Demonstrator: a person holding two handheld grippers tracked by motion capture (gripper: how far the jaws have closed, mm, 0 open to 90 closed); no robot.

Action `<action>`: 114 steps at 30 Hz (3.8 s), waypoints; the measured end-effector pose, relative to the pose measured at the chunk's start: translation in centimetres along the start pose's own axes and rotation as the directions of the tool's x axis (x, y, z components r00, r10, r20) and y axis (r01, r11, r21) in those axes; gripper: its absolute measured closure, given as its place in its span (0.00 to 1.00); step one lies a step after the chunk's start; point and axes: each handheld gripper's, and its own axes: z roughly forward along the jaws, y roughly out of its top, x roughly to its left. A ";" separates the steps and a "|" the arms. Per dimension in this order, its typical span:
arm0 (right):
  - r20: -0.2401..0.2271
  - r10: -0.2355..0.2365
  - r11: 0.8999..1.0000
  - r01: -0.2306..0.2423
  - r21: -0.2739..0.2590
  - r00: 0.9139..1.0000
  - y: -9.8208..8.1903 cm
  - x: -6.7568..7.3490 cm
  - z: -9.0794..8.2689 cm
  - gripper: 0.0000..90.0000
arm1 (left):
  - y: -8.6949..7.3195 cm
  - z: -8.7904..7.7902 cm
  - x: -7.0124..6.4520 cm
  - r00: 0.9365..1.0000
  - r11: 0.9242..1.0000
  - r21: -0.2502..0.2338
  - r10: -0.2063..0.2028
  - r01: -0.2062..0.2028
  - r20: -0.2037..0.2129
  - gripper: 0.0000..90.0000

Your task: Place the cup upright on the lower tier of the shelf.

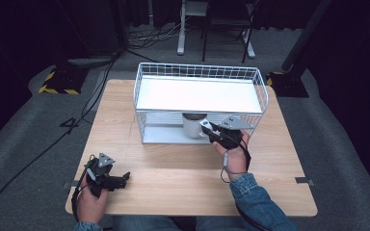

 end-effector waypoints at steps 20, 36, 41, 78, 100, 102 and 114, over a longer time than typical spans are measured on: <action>0.057 0.013 1.000 -0.015 0.021 0.998 -1.1 -1.1 2.5 0.79 | 0.0 0.0 0.0 1.000 1.000 0.000 0.000 0.000 0.000 0.00; 0.040 0.036 0.998 -0.038 0.048 0.999 -1.6 -1.6 2.8 0.79 | 0.0 0.0 0.0 1.000 1.000 0.000 0.000 0.000 0.000 0.00; 0.039 0.036 0.997 -0.038 0.065 0.999 -2.2 -1.6 2.9 0.79 | 0.0 0.0 0.0 1.000 1.000 0.000 0.000 0.000 0.000 0.00; 0.038 0.035 0.997 -0.037 0.071 0.999 -1.3 -0.9 -0.6 0.43 | 0.0 0.0 0.0 1.000 1.000 0.000 0.000 0.000 0.000 0.00; 0.013 0.013 0.996 -0.014 0.093 1.000 -1.6 -1.4 -7.5 0.37 | -0.2 -0.2 -0.4 1.000 1.000 0.001 0.012 -0.012 0.013 0.00; 0.013 0.017 0.994 -0.018 0.104 1.000 -1.8 -1.7 -7.9 0.34 | -0.1 -0.1 -0.4 1.000 1.000 0.002 0.016 -0.016 0.015 0.00; 0.014 0.044 0.983 -0.046 0.179 0.999 -4.6 -3.1 -10.8 0.18 | 0.0 0.0 -0.5 0.999 1.000 0.000 0.022 -0.022 0.025 0.00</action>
